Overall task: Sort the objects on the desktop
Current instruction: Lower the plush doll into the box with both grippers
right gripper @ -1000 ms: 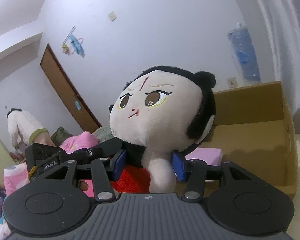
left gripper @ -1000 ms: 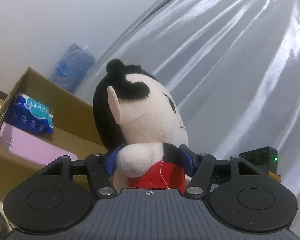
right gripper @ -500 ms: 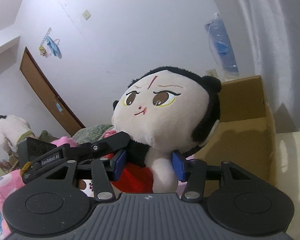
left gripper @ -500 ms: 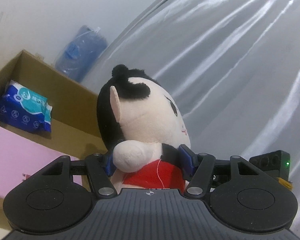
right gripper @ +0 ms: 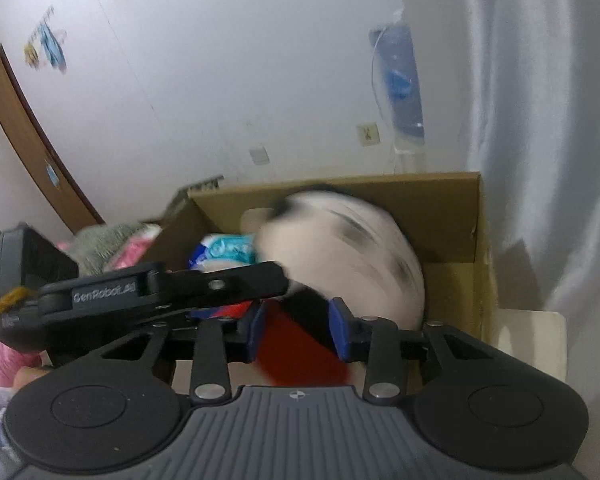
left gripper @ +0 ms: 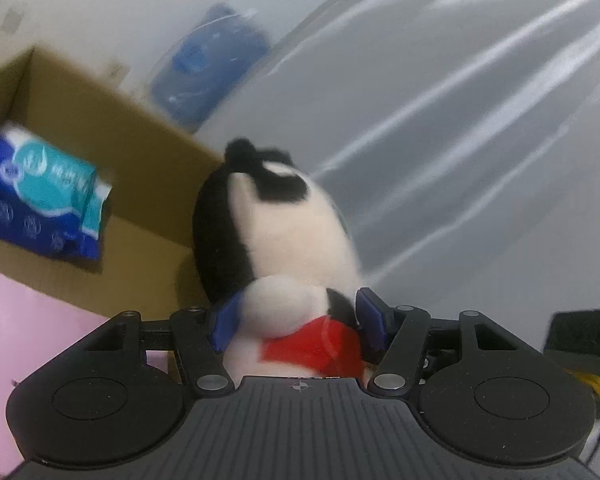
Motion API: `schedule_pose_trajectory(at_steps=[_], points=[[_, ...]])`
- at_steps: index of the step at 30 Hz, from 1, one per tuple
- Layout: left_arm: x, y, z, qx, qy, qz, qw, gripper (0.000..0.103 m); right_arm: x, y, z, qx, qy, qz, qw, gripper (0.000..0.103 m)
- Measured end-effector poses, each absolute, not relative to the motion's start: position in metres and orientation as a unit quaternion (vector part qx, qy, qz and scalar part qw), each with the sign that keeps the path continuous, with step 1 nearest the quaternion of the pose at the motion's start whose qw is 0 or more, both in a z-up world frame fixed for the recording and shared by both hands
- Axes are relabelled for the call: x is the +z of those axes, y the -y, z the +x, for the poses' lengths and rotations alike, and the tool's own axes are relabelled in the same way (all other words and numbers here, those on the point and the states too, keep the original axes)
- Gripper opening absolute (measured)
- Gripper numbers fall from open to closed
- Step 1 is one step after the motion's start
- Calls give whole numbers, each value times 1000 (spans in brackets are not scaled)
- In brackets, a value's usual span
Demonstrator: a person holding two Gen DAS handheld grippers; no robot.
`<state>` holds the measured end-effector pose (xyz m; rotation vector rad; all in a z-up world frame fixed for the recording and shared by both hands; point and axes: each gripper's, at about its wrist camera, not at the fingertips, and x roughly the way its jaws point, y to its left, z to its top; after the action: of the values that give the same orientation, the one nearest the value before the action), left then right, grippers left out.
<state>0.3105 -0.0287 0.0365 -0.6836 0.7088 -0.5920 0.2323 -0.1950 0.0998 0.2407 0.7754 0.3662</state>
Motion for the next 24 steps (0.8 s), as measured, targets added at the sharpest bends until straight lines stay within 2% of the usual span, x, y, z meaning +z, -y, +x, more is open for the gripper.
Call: schedule_pose_trajectory(at_steps=[3,5,9,12,14,19,24], points=[[25,38,325,-282,-372,-355,810,60,89,182,238,172,-394,91,898,38],[27,44,328,-249,-401,-323,821,55,82,175,236,170,-406,80,894,38],[21,37,332,-223,-443,-269,826,53,73,174,231,159,-420,68,891,40],[23,29,334,-217,-471,-230,823,53,68,189,227,129,-431,77,890,44],[24,26,335,-219,-480,-209,823,54,64,201,225,111,-436,92,889,39],[27,38,342,-244,-500,-141,819,53,66,197,237,91,-434,75,893,40],[18,42,361,-273,-543,-201,768,46,69,188,240,68,-417,47,905,40]])
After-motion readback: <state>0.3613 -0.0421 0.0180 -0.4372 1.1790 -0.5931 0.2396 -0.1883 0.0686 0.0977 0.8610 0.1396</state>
